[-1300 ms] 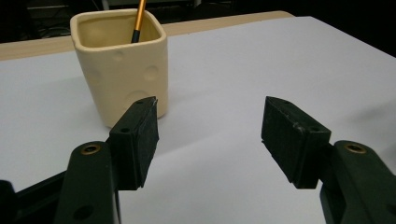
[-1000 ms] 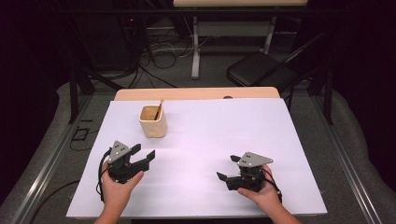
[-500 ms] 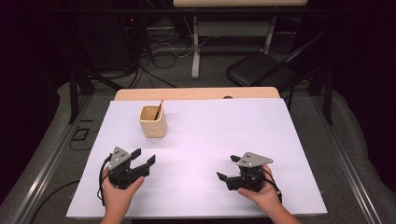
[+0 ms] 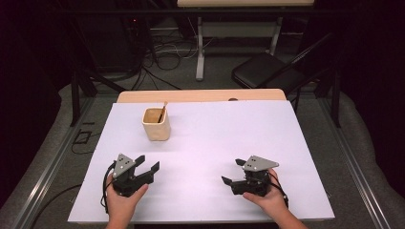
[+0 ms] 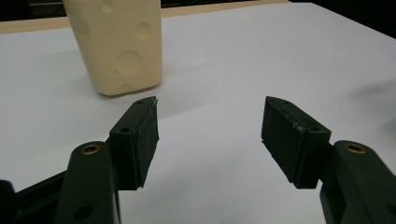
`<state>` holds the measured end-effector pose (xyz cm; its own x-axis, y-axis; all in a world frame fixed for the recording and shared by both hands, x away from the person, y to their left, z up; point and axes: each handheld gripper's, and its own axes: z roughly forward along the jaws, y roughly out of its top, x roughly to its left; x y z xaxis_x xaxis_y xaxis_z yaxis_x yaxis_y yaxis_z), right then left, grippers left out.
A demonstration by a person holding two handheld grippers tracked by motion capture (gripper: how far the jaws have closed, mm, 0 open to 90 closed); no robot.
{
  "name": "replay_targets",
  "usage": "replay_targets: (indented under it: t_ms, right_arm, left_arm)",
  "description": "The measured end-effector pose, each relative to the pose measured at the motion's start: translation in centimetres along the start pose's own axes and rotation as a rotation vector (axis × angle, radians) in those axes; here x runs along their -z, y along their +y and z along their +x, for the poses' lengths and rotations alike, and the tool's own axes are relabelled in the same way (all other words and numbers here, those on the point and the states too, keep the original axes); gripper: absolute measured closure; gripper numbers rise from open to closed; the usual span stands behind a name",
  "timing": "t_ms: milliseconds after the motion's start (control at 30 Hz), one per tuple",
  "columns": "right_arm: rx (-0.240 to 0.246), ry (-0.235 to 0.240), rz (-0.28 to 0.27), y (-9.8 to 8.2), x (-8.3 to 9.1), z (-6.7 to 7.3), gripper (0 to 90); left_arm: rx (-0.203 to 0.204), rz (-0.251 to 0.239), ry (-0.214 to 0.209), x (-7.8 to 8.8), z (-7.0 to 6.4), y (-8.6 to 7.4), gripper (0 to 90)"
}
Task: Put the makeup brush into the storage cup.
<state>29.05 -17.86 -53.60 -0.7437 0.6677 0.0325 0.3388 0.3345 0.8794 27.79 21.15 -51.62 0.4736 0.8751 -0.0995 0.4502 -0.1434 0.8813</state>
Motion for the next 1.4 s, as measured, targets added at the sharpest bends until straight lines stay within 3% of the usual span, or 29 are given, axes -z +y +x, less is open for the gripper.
replay_targets:
  t_ms: [967, 1400]
  right_arm:
    - [0.008, -0.006, 0.003, 0.0, 0.1, 0.0, 19.2]
    - [-0.003, -0.028, 0.008, -0.6, 1.1, -0.2, 19.5]
  left_arm:
    - [-0.017, 0.013, -0.002, 0.0, 0.0, -1.1, 36.9]
    - [-0.021, 0.015, 0.000, 0.4, 0.2, -1.5, 36.9]
